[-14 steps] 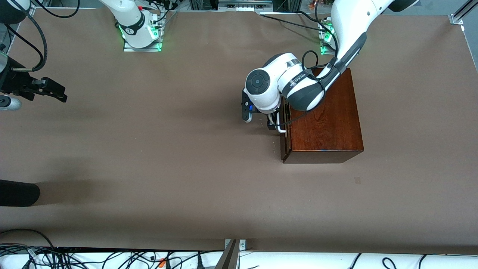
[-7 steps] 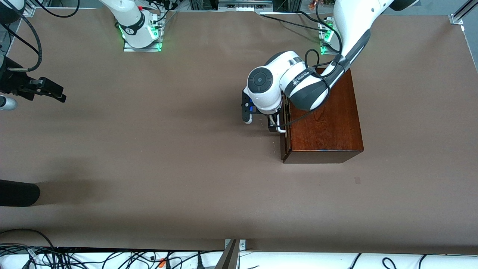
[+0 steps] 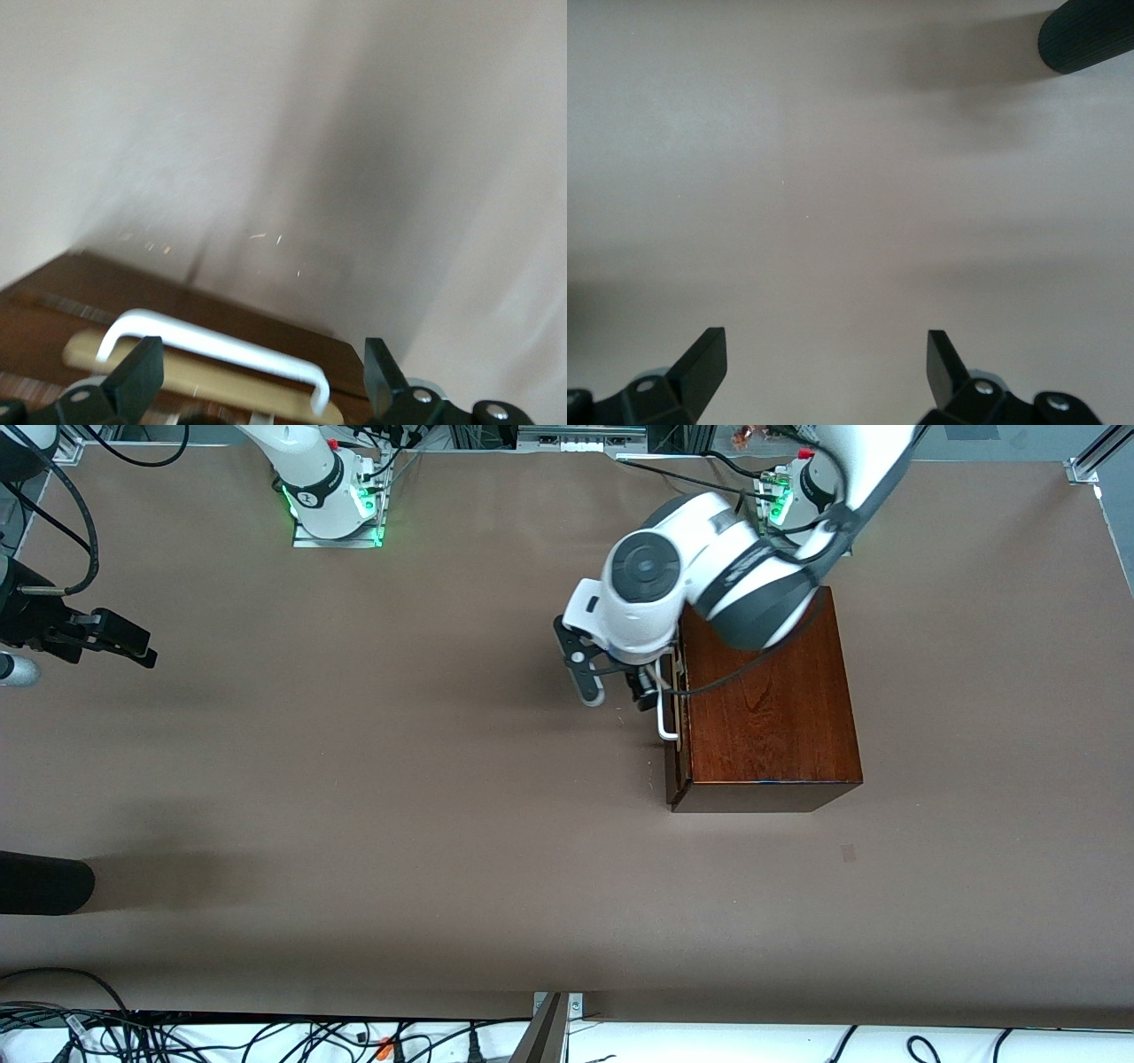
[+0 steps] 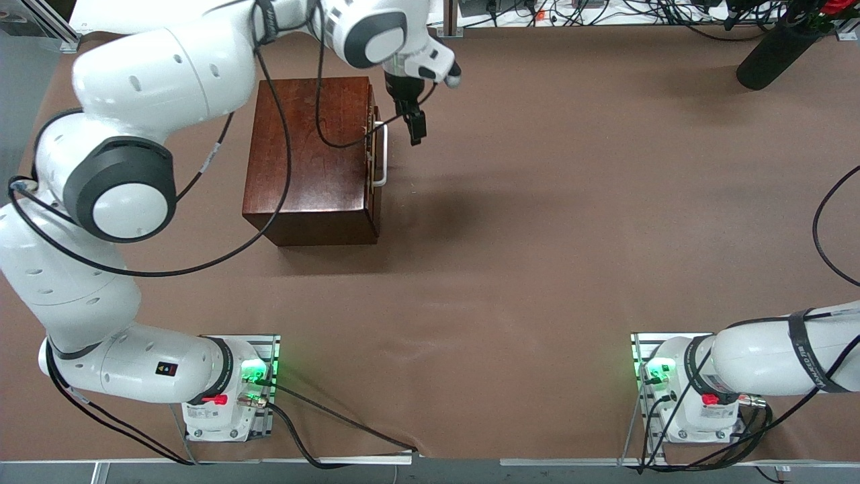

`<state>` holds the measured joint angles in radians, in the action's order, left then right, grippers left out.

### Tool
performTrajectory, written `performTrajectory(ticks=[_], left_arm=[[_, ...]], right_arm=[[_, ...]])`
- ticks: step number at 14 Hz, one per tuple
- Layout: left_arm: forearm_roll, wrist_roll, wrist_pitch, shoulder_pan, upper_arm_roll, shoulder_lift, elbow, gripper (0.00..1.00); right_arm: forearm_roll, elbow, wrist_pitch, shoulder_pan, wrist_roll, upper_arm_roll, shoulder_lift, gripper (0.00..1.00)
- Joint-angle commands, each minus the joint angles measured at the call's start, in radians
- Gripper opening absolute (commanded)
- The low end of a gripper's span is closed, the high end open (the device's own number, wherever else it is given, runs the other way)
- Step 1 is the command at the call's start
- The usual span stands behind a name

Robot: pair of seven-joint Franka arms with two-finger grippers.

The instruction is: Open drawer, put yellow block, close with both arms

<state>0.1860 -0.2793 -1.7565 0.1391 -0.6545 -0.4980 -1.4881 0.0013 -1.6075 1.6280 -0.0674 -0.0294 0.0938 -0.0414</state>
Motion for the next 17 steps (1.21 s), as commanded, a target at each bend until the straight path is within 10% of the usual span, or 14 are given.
performTrajectory(ticks=[1, 6, 12, 17], left_arm=[[-0.059, 0.131, 0.095, -0.077, 0.001, 0.114, -0.011, 1.00], [-0.065, 0.238, 0.294, -0.182, 0.050, 0.214, 0.069, 1.00], [-0.123, 0.246, 0.285, -0.069, 0.456, 0.387, 0.003, 1.00], [-0.169, 0.250, 0.149, -0.056, 0.627, 0.533, -0.139, 1.00]], right_arm=[[0.019, 0.011, -0.013, 0.011, 0.012, -0.005, 0.005, 1.00], [0.014, 0.011, -0.013, 0.009, 0.011, -0.009, 0.003, 1.00], [0.008, 0.011, -0.011, 0.009, 0.009, -0.011, 0.001, 1.00], [0.008, 0.011, -0.011, 0.009, 0.011, -0.011, 0.001, 1.00]])
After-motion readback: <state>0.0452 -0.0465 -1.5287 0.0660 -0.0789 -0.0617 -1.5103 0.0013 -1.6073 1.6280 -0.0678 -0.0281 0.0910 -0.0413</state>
